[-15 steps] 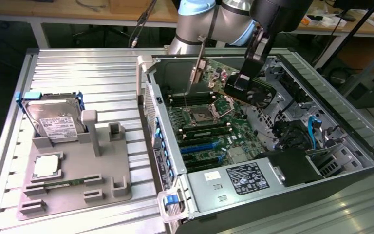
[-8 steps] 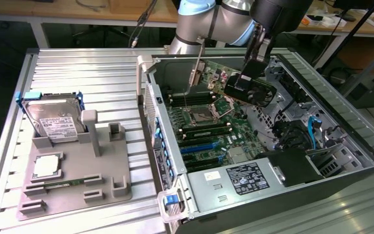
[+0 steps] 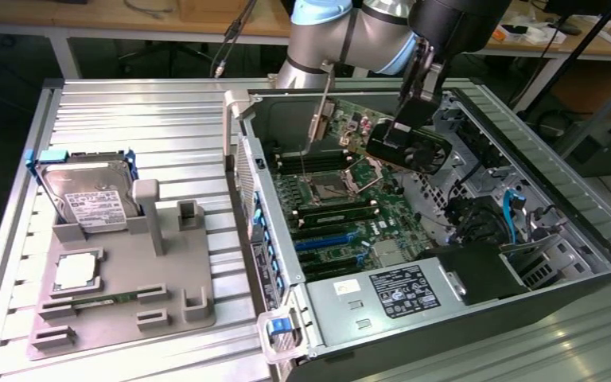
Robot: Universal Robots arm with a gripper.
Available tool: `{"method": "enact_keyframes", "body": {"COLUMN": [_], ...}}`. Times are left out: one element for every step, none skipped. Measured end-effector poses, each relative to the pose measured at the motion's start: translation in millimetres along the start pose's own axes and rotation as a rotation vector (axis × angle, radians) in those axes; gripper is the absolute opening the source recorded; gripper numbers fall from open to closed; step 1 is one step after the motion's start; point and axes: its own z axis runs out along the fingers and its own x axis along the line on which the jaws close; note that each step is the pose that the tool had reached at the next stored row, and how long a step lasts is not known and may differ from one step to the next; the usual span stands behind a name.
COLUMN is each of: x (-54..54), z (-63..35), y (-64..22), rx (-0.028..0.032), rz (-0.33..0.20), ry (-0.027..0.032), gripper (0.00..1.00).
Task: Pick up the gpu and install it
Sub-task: 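Insert the gpu into the slot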
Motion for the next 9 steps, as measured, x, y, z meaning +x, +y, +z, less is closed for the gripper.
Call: {"method": "enact_keyframes", "body": {"x": [0.0,0.0,0.0,0.0,0.0,0.0,0.0,0.0,0.0], "z": [0.0,0.0,0.0,0.0,0.0,0.0,0.0,0.0,0.0], "y": [0.0,0.0,0.0,0.0,0.0,0.0,0.0,0.0,0.0], "rx": [0.0,-0.0001,-0.0001,-0.0002,-0.0001,-0.0002,-0.0003,-0.0003,-0.0003], "rz": [-0.003,-0.006,-0.01,-0.013,-0.016,-0.019,-0.022,-0.025,-0.028], "ry": [0.0,0.0,0.0001,0.0001,0.0001,0.0001,0.0001,0.0001,0.0002], "gripper": [0.27,0.27,0.27,0.27,0.27,0.27,0.27,0.27,0.27]}}
